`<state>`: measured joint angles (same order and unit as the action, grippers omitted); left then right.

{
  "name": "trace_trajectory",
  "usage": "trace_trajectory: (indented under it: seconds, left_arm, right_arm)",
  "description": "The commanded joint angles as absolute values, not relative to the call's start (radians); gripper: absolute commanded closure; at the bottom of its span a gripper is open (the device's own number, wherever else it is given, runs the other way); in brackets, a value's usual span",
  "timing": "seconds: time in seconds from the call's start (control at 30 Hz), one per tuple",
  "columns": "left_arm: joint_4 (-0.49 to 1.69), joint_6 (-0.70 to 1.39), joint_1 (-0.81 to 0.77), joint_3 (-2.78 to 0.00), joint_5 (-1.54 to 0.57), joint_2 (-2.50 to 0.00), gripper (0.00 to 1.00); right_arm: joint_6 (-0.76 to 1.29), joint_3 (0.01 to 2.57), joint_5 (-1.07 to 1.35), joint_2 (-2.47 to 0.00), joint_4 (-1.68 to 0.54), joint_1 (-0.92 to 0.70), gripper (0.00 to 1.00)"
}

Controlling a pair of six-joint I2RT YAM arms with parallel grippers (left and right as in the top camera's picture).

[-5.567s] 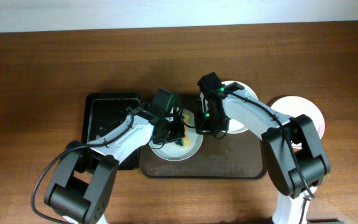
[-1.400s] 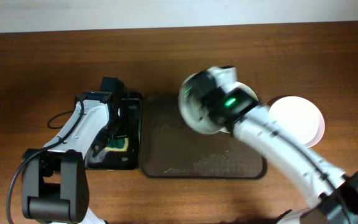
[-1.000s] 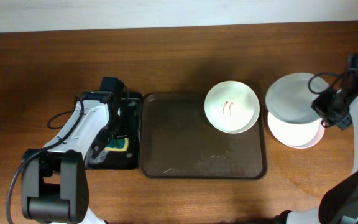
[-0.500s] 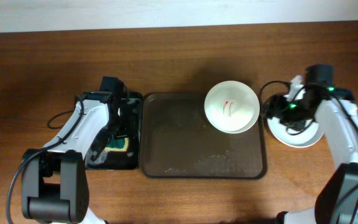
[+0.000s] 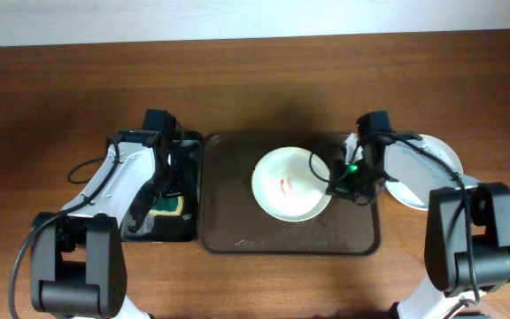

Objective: Clean dirty plates on tray and stack at the side
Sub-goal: 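Grip the last plate with the right gripper and pull it to tray center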

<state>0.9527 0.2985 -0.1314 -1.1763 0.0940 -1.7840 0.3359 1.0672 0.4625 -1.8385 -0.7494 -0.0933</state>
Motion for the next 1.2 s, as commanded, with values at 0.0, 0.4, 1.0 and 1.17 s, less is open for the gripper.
trace_trajectory:
  seconds: [0.0,0.4,1.0,1.17]
  left_arm:
    - [0.952,0.297,-0.131,-1.194,0.098,-1.765,0.01]
    - [0.952,0.298,-0.131,-1.194,0.097,-1.765,0.00]
    - [0.920,0.298,-0.131,-1.194,0.094,-1.765,0.00]
    - [0.767,0.315,-0.131,-1.073,0.094,-1.767,0.14]
  right_arm:
    - [0.435,1.064,0.593,-1.851,-0.717,-0.133,0.95]
    - [0.374,1.063,0.294,-1.853,-0.540,-0.213,0.94]
    - [0.577,1.063,0.168,-1.853,-0.608,-0.276,0.96]
    - [0.554,1.063,0.168,-1.853,-0.606,-0.276,0.96]
